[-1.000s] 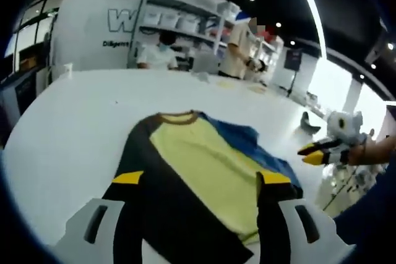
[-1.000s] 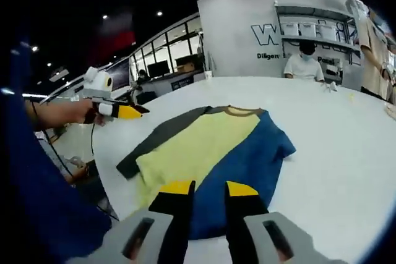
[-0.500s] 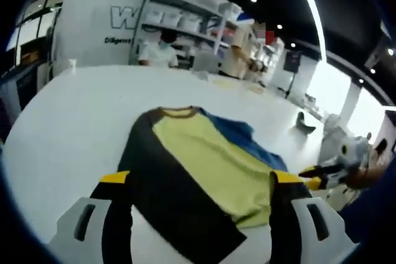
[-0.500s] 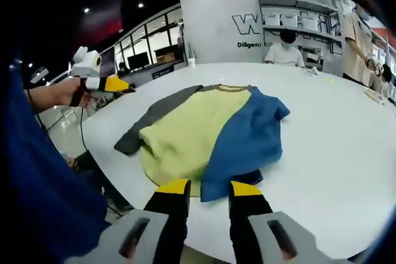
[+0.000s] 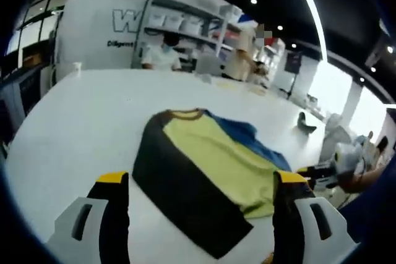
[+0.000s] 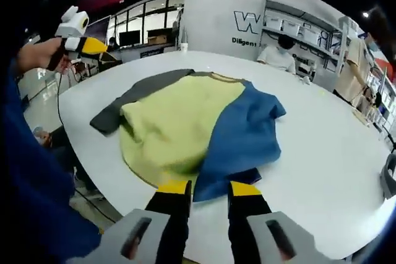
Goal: Fold the garment on the visible template until the final outline fits inside the template.
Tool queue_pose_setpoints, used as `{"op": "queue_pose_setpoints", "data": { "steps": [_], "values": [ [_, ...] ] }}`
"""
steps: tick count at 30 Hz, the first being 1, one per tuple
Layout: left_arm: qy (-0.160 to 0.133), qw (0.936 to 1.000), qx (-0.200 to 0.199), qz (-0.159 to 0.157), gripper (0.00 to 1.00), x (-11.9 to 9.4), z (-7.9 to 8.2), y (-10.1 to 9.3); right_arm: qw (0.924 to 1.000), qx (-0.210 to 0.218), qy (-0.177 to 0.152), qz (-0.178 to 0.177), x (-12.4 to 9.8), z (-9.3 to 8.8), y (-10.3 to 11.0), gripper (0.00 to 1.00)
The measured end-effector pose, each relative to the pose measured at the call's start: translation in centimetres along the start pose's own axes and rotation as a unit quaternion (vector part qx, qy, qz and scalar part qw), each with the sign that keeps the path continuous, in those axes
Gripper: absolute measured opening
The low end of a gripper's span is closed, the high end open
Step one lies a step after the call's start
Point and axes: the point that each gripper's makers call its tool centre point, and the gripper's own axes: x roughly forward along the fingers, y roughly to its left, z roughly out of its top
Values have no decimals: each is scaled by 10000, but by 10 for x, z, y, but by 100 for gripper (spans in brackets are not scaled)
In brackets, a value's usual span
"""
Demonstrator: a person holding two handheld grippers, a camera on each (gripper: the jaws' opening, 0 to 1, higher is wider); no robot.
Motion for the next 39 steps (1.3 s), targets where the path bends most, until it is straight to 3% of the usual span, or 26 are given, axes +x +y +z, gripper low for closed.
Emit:
{"op": "queue_pose_setpoints", "data": {
  "steps": [3, 4, 8, 11, 12, 14, 15, 17, 20, 27, 34, 37, 39],
  "values": [
    [-65, 9999, -84, 1, 91, -15, -4, -11, 9991, -401, 108, 41, -28, -17, 18, 0],
    [-42, 10000, -67, -26, 90, -24, -9, -21, 9988, -442, 168, 122, -36, -25, 26, 0],
    [67, 10000, 54, -3, 90, -35, -25, -33, 9966, -732, 363, 100, -62, -46, 45, 0],
    [138, 9999, -21, 9, 88, -41, -33, -39, 9978, -550, 361, 58, -76, -57, 56, 0],
    [161, 9998, 27, 61, 88, -48, -40, -41, 9983, -359, 456, -86, -87, -74, 62, 0],
    [199, 9998, -58, 57, 87, -55, -47, -44, 9979, -269, 568, -166, -99, -89, 72, 0],
    [204, 9997, -141, 3, 87, -58, -49, -49, 9975, 183, 571, -381, -108, -102, 78, 0],
    [180, 9996, -212, 5, 87, -66, -52, -46, 9965, 25, 677, -485, -115, -117, 85, 0],
    [138, 9996, -244, 11, 87, -74, -51, -43, 9946, 17, 694, -773, -119, -126, 99, 0],
    [239, 9997, -50, -17, 87, -88, -48, -34, 9868, -534, 955, -1194, -107, -141, 109, 0],
    [117, 9999, -58, 72, 87, -103, -47, -27, 9745, -923, 1129, -1708, -98, -146, 97, 0],
    [95, 9999, -63, 121, 87, -108, -48, -23, 9705, -1083, 1321, -1702, -100, -151, 85, 0],
    [80, 9997, -135, 163, 86, -110, -50, -19, 9730, -963, 1359, -1598, -104, -148, 83, 0]
  ]
}}
